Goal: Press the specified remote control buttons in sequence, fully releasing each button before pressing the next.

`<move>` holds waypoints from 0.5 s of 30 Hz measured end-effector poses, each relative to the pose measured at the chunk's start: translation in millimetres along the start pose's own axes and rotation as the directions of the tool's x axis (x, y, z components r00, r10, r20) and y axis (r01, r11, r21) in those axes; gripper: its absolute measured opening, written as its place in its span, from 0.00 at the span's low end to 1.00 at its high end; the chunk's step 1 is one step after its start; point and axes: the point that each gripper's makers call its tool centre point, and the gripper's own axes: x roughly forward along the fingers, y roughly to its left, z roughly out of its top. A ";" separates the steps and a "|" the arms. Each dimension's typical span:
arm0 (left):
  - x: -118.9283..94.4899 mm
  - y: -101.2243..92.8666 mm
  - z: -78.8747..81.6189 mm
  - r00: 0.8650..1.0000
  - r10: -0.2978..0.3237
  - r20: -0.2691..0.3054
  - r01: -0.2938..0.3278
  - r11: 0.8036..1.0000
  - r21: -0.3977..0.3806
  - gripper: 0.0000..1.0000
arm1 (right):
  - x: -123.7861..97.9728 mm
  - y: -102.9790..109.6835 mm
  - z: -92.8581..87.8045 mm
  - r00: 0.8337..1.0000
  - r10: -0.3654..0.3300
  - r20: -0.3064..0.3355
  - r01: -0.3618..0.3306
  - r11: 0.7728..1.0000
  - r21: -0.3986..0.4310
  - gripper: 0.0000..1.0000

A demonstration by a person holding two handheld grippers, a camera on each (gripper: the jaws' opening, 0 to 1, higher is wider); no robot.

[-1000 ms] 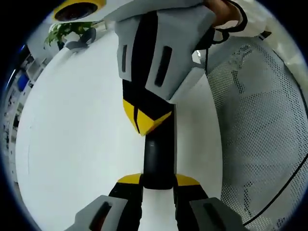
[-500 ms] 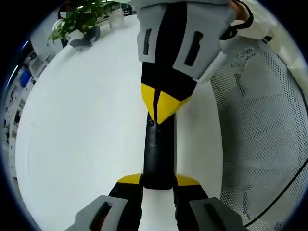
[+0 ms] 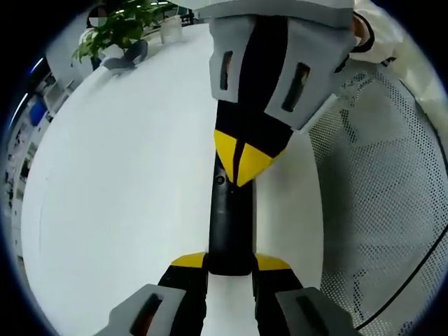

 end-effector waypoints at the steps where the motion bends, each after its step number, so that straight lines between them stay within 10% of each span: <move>1: 0.1 0.0 0.0 1.000 0.001 -0.002 -0.001 1.000 0.001 0.22 | 0.1 -0.6 0.3 1.000 0.003 0.002 -0.003 1.000 0.009 0.00; 15: 0.1 -0.2 -0.3 1.000 -0.005 0.003 0.005 1.000 -0.001 0.22 | 0.3 -1.6 -1.0 0.999 0.007 0.031 -0.010 0.997 0.079 0.00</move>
